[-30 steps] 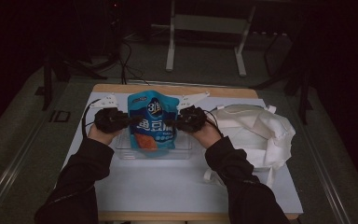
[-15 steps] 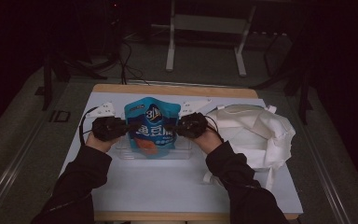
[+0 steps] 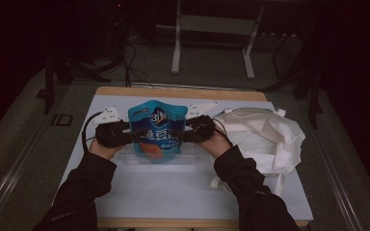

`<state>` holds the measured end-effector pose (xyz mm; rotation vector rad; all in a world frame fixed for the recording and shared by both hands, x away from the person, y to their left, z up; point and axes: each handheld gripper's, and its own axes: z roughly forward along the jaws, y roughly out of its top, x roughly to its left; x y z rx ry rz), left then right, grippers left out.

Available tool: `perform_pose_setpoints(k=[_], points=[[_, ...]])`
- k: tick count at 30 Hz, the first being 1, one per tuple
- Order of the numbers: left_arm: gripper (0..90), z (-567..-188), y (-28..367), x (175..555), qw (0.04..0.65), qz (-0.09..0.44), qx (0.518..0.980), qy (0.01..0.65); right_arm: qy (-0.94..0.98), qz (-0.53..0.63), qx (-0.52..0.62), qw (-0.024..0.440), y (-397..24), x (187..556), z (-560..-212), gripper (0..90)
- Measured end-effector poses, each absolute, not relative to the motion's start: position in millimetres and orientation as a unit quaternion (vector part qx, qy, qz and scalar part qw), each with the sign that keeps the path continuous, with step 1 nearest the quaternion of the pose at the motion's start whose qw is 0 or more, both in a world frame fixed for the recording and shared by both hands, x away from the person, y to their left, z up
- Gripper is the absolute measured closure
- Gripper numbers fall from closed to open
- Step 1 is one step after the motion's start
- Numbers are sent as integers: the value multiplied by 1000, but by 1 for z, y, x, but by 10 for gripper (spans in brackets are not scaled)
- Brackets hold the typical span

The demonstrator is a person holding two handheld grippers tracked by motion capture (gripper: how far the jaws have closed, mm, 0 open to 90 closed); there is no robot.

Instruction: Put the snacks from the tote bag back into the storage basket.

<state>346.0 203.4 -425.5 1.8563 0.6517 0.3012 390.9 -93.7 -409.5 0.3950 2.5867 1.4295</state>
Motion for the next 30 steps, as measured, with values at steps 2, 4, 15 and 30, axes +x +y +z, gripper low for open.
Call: perform_pose_setpoints(k=[2,4,15,30], points=[[551,-426,205,344,542,128,782,281,862,482,132,84,-96,390,-408,508],[487,-427,207,343,542,123,780,288,859,485,133,89,-98,388,-407,416],[10,-434,214,333,535,118,772,322,845,507,147,79,-110,380,-405,137],[10,-447,209,306,522,126,767,350,839,505,160,121,-133,368,-401,142]])
